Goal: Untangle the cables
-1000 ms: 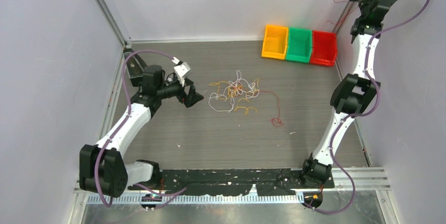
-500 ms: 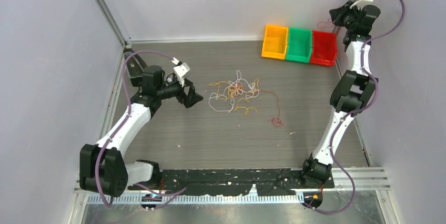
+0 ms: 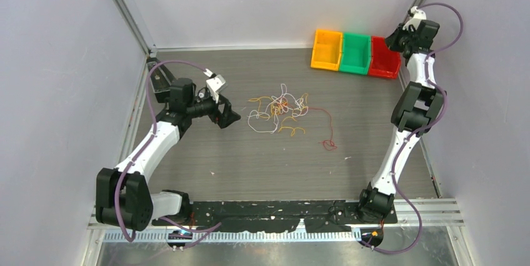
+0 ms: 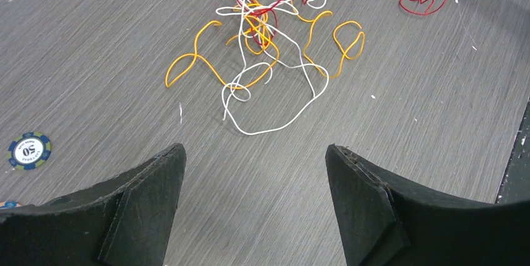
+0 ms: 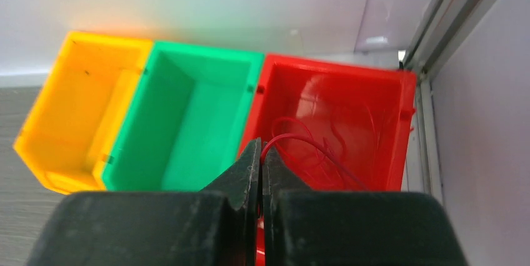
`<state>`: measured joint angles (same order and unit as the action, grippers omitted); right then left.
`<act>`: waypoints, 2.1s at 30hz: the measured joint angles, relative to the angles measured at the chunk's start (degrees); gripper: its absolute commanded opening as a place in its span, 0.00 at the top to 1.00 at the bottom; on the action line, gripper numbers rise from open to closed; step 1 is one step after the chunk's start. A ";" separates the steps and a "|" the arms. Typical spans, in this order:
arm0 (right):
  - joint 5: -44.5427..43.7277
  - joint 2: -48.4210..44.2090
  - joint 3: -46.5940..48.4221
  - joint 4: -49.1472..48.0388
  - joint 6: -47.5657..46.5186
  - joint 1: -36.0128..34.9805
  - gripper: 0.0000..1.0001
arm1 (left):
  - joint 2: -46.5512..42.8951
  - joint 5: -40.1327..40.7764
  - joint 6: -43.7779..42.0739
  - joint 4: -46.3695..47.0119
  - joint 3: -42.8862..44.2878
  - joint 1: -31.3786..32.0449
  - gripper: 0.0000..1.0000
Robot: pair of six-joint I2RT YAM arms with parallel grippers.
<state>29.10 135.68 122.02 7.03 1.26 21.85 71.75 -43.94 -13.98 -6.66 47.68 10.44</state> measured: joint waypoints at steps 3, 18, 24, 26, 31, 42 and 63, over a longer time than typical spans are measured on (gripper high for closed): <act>-0.98 1.07 -0.72 2.49 -2.16 -0.04 0.92 | 0.11 0.04 0.02 -0.11 0.00 -0.04 0.16; -1.73 -2.40 -1.36 18.14 -9.73 -0.37 0.11 | -0.07 1.20 0.28 -1.57 0.00 -0.07 0.12; -0.44 -10.49 -2.47 28.09 -16.31 -0.37 0.13 | -1.84 1.79 0.07 -3.72 0.22 -0.07 0.07; 0.37 -14.34 -4.52 32.20 -19.93 -0.48 0.14 | -1.90 1.90 -0.48 -6.36 1.44 -0.07 0.06; 0.90 -27.41 -16.35 42.84 -29.44 -3.23 0.14 | 0.26 0.96 -2.58 -13.86 7.41 0.31 0.00; -3.74 -35.95 -41.46 43.74 -32.33 -24.04 0.19 | 17.97 7.58 2.25 -16.96 23.54 10.36 0.07; -16.83 -21.24 -40.92 34.18 -29.16 -29.51 0.62 | 33.31 23.76 22.32 -7.43 27.15 17.88 0.01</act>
<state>12.27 114.43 81.10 41.21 -27.90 -7.66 105.06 -20.18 8.34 -14.09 74.83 28.32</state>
